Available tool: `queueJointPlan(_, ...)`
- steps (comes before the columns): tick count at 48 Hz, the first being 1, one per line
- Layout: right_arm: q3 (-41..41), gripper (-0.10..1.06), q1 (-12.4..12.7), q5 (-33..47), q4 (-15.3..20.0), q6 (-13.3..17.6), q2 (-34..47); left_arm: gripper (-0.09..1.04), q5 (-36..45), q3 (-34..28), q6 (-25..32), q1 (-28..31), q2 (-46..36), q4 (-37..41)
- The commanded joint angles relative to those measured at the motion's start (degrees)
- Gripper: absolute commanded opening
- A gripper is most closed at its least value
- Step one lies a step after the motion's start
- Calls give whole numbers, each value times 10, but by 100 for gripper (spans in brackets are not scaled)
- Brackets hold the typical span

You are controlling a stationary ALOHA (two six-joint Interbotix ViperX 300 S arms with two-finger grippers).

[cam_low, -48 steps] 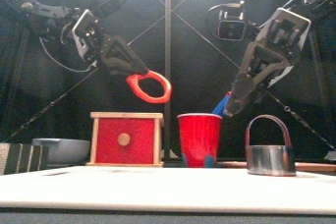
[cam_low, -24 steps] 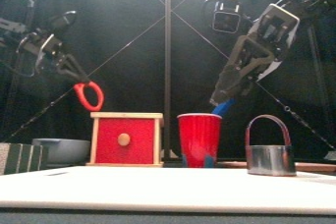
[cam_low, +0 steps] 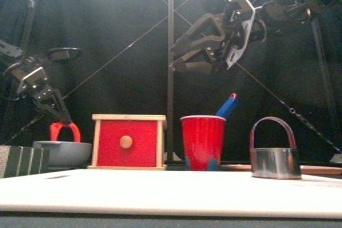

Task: Get the cutter from the drawer then cut the dough then place the extra dough in the bowl
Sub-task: Place the extra dough in the bowl

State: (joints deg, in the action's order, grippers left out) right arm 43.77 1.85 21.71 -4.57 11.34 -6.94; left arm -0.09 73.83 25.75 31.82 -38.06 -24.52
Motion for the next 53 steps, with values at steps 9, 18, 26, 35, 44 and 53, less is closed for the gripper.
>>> queueJointPlan(9, -12, 86, 4, 7, 0, 4, -7, 95, -10, -17, -1, 2, -10, -4)
queueJointPlan(18, -11, 86, 7, 7, 4, 5, -5, 95, -10, -29, -25, 0, -47, -105)
queueJointPlan(26, -14, 86, 11, 7, 2, 5, 4, 95, -10, -11, -64, 4, -50, -274)
queueJointPlan(35, -15, 86, 11, 7, 4, 6, 11, 95, -45, -1, -68, 11, -50, -290)
queueJointPlan(44, -17, 86, 11, 7, 4, 6, 11, 95, -63, 3, -82, 19, -50, -308)
queueJointPlan(53, -18, 86, 12, 7, 1, 6, 11, 95, -67, -2, -72, 9, -51, -281)
